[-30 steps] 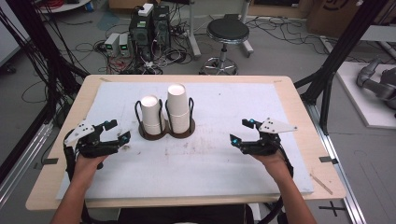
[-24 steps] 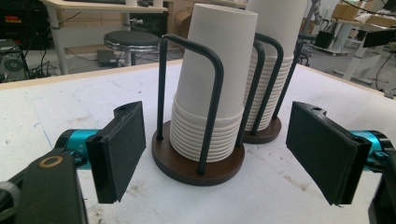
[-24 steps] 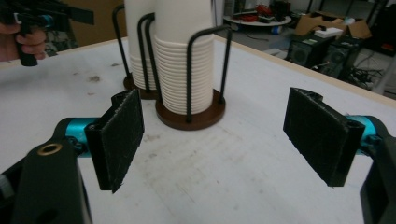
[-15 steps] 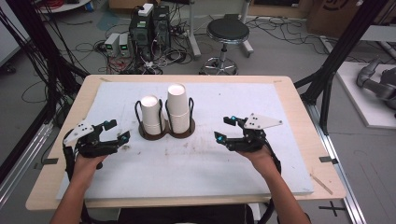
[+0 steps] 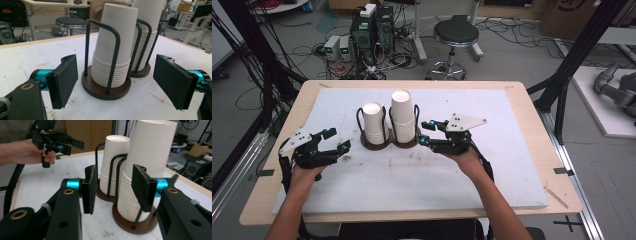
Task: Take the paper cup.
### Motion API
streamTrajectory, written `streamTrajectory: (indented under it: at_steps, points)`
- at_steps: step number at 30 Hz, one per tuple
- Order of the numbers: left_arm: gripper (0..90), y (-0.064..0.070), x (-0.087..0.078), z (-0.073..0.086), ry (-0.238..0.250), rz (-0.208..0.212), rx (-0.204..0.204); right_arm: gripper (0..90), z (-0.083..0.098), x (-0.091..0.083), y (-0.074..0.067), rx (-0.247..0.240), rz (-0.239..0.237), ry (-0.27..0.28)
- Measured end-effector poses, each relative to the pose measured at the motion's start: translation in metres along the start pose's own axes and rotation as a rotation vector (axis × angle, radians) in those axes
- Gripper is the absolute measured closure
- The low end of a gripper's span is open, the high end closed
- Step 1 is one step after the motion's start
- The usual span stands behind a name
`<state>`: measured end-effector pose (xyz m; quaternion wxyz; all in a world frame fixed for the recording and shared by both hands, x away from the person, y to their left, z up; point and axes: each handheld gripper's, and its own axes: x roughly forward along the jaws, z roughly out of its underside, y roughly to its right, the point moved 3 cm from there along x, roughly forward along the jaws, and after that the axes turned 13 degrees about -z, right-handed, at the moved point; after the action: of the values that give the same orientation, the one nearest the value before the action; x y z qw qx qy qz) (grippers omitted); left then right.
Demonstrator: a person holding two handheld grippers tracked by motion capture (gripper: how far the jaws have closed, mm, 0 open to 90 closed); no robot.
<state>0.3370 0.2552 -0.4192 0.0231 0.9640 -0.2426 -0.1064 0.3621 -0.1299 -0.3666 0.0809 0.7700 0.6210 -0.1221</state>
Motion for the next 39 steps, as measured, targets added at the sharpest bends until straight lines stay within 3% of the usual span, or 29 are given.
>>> streamTrajectory:
  at_steps: [8, 9, 12, 17, 27, 35, 39]
  points:
    - [19.9, -0.001, 0.000, 0.000, 0.000, -0.002, 0.000, 76.0, -0.009, 0.021, 0.000, 0.002, -0.010, -0.002]
    - [19.9, -0.001, 0.000, 0.000, 0.001, -0.003, -0.002, 82.5, -0.012, 0.027, -0.001, -0.009, -0.006, 0.003]
    - [19.9, -0.002, -0.001, 0.000, 0.003, -0.004, -0.001, 90.0, -0.014, 0.037, -0.002, -0.032, 0.015, 0.008]
    - [19.9, -0.002, 0.000, 0.000, 0.000, -0.005, -0.004, 90.0, -0.012, 0.051, 0.000, -0.035, 0.019, -0.002]
    - [19.9, -0.004, -0.001, 0.000, 0.003, -0.008, -0.008, 90.0, -0.007, 0.094, -0.007, -0.028, -0.018, -0.034]
    - [19.8, -0.006, -0.002, 0.000, 0.008, -0.017, -0.010, 90.0, 0.004, 0.128, -0.008, -0.008, 0.009, -0.068]
    - [19.9, -0.008, -0.003, 0.000, 0.011, -0.020, -0.013, 90.0, 0.008, 0.136, -0.006, 0.021, 0.022, -0.074]
